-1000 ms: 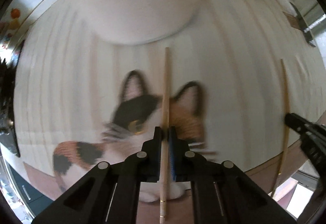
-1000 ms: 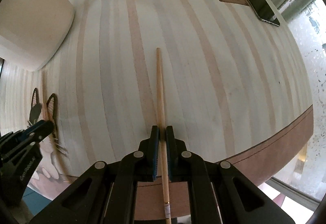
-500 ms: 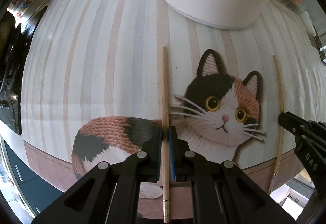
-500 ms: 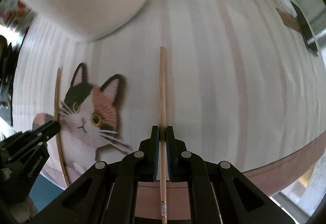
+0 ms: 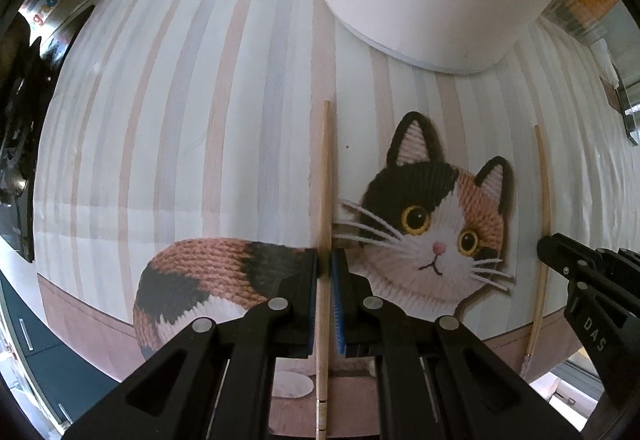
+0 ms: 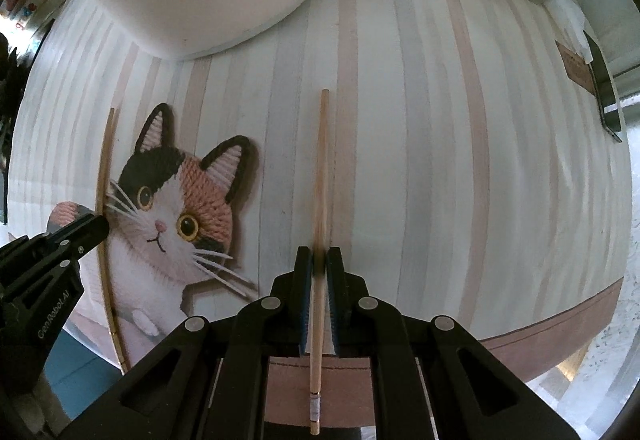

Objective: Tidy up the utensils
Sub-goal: 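Lift both held chopsticks and insert them into the pink holder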

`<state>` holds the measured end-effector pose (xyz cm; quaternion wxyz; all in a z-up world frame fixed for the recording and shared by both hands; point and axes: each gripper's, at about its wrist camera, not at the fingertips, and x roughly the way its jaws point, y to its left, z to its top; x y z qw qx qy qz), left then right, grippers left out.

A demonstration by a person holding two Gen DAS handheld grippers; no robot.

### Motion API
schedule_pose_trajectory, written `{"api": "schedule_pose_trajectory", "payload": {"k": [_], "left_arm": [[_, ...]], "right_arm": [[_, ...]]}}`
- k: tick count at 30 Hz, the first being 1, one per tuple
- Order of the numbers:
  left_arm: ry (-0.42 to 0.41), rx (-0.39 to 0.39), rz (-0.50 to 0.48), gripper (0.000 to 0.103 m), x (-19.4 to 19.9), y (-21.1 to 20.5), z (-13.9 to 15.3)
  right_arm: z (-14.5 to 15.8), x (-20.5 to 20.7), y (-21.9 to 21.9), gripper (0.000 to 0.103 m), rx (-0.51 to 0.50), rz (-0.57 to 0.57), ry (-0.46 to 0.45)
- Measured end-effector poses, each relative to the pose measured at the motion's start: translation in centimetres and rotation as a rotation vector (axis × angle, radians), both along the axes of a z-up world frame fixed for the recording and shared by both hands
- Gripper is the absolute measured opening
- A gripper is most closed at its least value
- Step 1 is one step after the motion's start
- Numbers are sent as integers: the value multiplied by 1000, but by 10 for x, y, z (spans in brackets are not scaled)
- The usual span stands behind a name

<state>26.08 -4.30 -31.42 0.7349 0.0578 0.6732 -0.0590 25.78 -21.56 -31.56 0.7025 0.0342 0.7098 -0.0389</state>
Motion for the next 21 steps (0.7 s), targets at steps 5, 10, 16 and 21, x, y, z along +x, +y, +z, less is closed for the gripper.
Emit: {"api": "schedule_pose_trajectory", "payload": {"k": [5,10,16,21], "left_arm": [[-57,24,10,4,-12,-13,7],[-119,-7,20,4,-20,-10,37],[-233,-55,46,4,-23,-5,88],[-351,-86,61,4,-19,-7,135]], "right_arm": [[0,-2,12,7,-3,-16,-24],[23,-16,6,7,13,-61,-107],[64,-19,1,7,56,-116,-238],[106,-28,-21,6,72,-137,-342]]}}
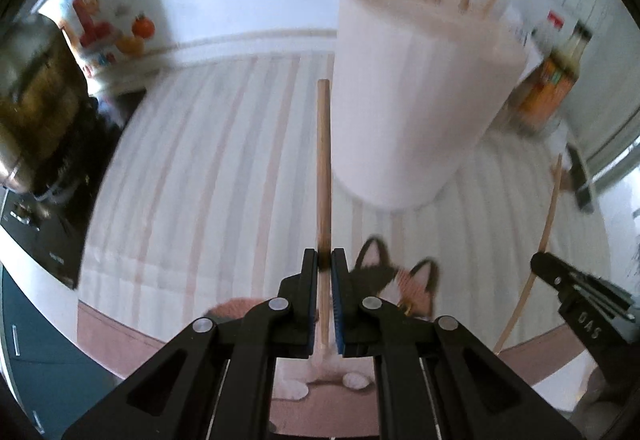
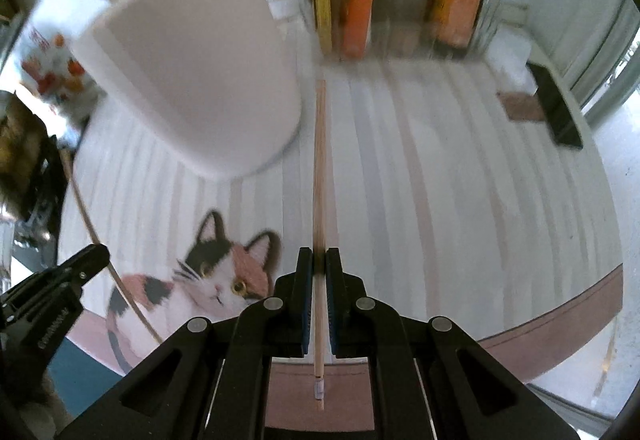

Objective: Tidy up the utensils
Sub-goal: 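Lift both held chopsticks and insert them into the pink holder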

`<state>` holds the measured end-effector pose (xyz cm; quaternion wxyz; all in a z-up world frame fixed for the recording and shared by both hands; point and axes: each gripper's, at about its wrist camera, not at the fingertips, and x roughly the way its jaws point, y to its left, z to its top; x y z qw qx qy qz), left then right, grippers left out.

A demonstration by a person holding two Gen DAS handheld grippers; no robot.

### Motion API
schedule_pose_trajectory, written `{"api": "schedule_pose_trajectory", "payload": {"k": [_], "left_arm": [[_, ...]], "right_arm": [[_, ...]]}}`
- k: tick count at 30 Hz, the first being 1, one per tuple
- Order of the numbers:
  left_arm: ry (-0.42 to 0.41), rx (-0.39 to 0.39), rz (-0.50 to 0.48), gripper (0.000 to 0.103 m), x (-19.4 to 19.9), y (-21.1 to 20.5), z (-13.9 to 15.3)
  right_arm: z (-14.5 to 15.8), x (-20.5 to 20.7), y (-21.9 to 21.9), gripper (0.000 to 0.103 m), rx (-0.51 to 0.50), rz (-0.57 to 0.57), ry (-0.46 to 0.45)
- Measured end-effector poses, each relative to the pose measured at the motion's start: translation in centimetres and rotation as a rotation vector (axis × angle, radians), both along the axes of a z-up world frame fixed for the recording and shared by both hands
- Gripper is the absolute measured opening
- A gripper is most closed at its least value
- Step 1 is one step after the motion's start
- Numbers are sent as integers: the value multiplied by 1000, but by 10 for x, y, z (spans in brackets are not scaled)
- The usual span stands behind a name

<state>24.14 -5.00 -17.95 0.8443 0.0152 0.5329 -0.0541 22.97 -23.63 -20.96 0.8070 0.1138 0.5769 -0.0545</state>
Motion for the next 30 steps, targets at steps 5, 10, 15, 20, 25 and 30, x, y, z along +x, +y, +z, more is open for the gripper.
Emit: {"api": "schedule_pose_trajectory", "payload": {"k": [5,10,15,20,25,30], "left_arm": [[-78,-61,8,4,5,-4,43],[-160,-156,12,4,6,1,94],[-260,-259,1,4,7,8,155],[-347,-305,-17,4,16,7,205],[-398,-291,-16,4,46,4,231],[-366,-259,-20,4,90,-6,225]], "right_arm": [[33,4,-14,6,30,-33,-91],[87,12,-27,6,73,-64,-217],[148,24,-39,6,117,-79,-359],[204,45,-46,6,152,-76,-486],[243,78,-45,6,152,-61,-584],[253,125,-37,6,151,-52,-620]]}}
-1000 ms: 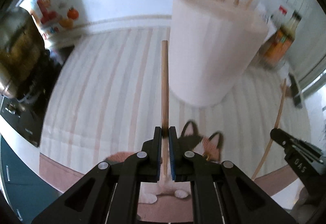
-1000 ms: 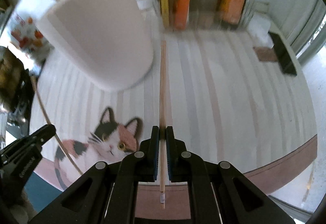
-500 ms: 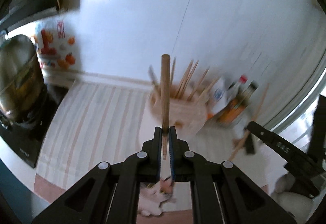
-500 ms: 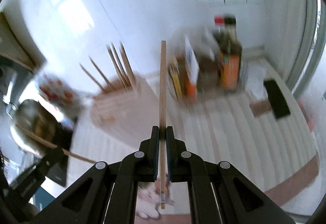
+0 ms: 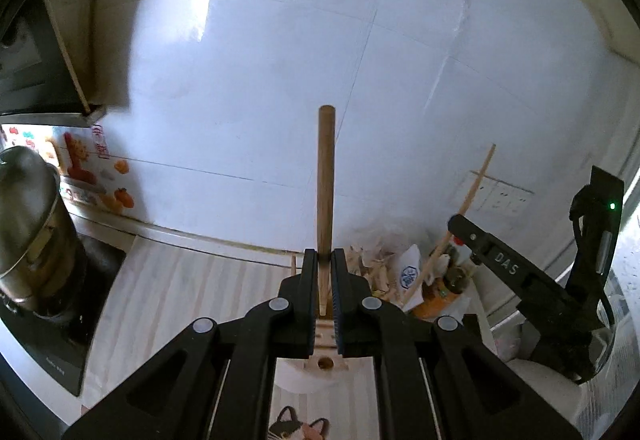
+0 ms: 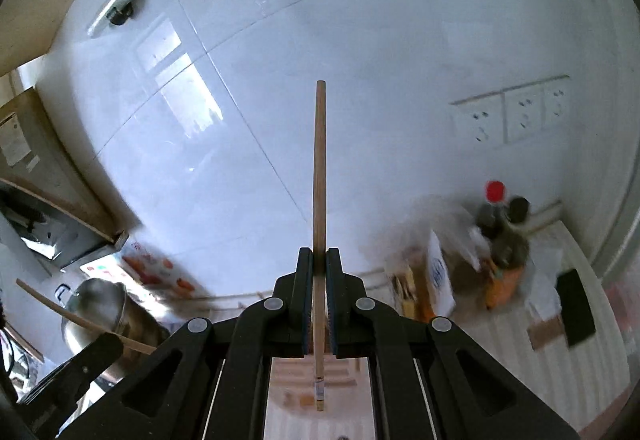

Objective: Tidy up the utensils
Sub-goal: 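Lift both held chopsticks and insert them into the pink holder, then open both tools to release the chopsticks into the holder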

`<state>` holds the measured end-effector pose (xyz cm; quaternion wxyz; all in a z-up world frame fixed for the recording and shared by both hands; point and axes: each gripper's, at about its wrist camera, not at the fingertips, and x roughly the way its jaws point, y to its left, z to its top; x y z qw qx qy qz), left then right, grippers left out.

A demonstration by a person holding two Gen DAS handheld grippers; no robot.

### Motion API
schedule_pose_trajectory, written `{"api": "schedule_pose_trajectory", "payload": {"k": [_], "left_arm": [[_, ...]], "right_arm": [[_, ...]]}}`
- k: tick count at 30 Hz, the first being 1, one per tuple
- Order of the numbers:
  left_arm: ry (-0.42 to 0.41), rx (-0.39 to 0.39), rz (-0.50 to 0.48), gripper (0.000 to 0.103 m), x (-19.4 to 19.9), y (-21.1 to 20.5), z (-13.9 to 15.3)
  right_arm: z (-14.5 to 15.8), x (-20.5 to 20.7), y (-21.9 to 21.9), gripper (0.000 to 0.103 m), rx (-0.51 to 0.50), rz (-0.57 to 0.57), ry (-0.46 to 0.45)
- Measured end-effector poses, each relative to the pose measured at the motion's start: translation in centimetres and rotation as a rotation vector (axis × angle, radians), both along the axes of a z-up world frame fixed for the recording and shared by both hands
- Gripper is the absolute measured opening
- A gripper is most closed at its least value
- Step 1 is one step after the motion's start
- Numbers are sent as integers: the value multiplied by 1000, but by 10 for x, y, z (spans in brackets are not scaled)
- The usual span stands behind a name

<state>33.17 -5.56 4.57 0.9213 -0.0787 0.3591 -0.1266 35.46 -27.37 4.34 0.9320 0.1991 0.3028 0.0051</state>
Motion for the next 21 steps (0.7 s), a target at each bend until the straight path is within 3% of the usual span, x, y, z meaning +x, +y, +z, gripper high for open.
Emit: {"api": "schedule_pose_trajectory", "payload": {"k": [8,14,18,21], "left_arm": [[154,32,-8,4,66,-9,-52],[243,14,-24,4,78,-5,-78],[245,21,-20,9,76,-2,-76],[213,73,21,15,69,2,-67]], "right_arm": [[-41,73,18,6,-32,2,17],[-80,95,35,6,-71,44,66],[-94,96,37,7,-59,81,105],[-102,94,36,7,-50,115,151]]}}
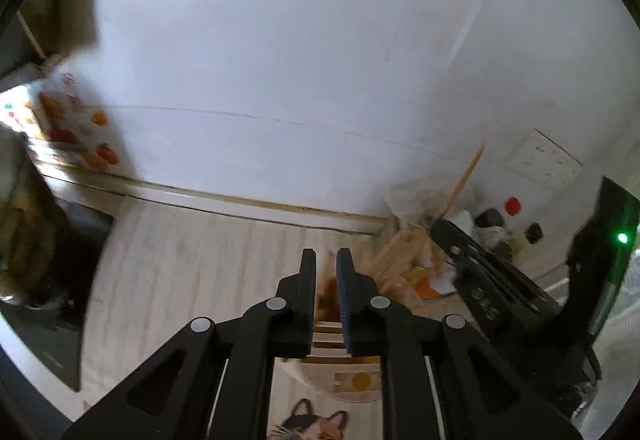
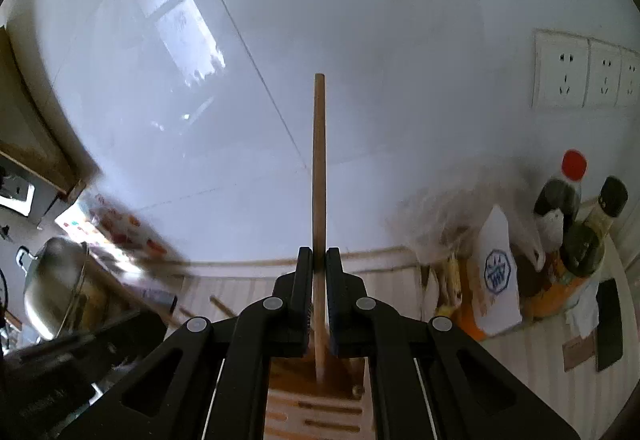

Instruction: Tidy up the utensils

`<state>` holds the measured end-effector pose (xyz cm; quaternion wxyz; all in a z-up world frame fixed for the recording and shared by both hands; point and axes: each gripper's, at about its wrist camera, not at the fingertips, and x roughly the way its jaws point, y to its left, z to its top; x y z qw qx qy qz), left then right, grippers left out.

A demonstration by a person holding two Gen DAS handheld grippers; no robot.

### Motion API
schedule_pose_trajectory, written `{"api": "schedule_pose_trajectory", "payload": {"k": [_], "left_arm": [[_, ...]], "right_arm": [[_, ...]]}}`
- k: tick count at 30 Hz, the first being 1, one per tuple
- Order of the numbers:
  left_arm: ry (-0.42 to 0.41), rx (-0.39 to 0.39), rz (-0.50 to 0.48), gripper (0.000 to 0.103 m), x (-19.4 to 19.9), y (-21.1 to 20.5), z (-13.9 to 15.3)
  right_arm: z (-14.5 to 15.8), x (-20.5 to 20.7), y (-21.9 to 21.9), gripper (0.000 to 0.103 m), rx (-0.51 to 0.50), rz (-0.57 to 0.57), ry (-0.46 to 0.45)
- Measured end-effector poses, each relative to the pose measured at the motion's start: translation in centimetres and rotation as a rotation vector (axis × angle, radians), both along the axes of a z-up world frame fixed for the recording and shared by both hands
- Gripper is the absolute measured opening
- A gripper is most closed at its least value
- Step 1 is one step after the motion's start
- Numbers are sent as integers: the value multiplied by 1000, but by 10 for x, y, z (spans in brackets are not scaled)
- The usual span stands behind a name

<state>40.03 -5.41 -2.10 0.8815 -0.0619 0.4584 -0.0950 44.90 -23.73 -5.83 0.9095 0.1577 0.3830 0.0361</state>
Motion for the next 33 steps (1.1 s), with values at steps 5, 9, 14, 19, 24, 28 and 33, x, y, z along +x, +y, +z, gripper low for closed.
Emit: {"api": "schedule_pose_trajectory", "payload": {"k": [5,9,14,19,24,28,33], "left_arm": [[-59,67,70,72,-11,15,12],[-82,114,106,83,-25,25,14],[-141,183,134,98,-52,28,11],[-135,257,141,103,-71,19,-10],[-94,284,161,103,-82,15,-30],[-89,296,179,103,-87,14,-35],[-106,289,185,103,-101,15,-29]], "right_arm": [[7,-12,1,9,-34,25,-5],[22,-29,-3,28,-36,18,-27],[41,-63,-17,44,-57,-17,-52],[43,-97,-20,68,-139,-31,-42],[26,-115,-22,69,-214,-22,7],[17,-124,-25,85,-242,-24,21],[20,-131,-25,103,-296,-37,8]]}}
